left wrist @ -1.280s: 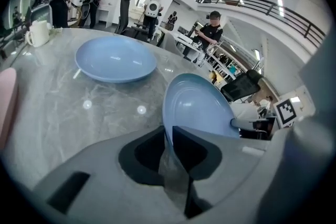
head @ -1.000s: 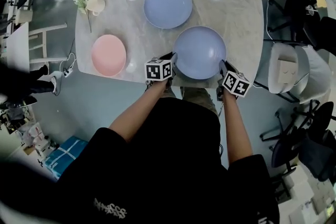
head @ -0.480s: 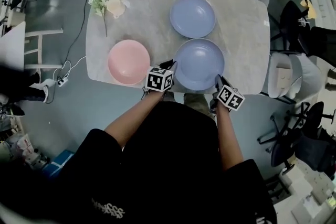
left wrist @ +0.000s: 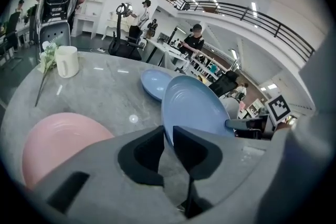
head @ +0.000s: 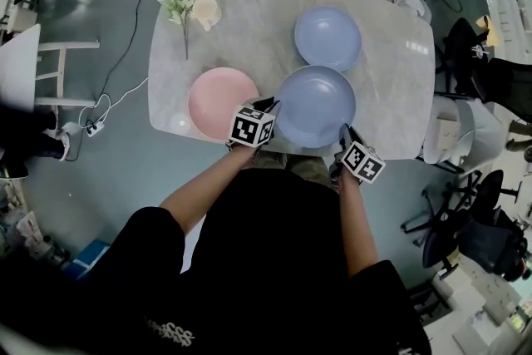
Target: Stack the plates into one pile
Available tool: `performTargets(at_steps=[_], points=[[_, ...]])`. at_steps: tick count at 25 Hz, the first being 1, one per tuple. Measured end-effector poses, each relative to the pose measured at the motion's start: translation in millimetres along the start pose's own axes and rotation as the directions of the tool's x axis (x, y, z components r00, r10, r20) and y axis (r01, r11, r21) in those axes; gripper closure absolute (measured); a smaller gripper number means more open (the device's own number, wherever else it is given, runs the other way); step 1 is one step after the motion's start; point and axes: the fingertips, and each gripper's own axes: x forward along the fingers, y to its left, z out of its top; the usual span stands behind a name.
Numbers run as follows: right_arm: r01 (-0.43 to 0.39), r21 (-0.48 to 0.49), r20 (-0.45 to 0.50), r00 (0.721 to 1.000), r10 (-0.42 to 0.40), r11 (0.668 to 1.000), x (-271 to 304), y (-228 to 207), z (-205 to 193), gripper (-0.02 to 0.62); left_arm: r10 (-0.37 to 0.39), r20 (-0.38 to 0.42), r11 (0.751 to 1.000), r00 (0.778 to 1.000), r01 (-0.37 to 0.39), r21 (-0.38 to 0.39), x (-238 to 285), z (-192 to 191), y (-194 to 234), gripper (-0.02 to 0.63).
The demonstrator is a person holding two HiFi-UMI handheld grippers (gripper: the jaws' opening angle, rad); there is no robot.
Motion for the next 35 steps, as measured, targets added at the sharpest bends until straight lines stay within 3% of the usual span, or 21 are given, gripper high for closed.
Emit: performTargets(at_steps=[11,26,35], points=[[-0.05,-0.008,-0.035,0.998,0.05,0.999,33,-1,27,0.558,0.05,-0.032,0.994,0.998,-0.052,-0.096,19,3,19,0.541],[-0.109,-0.039,-0.049,0.993,0.107,0.993,102,-15,113,0.557,0.071,-0.025,0.992,0.997,-0.073,-0.103,80,83,42,0.54],[-0.129,0.002,-0.011,0.992,0.129,0.992,144,-24,167,0.557,0.073,-0.002,0.989,0.997,-0.073,-0.131,120,142,56,0.543]])
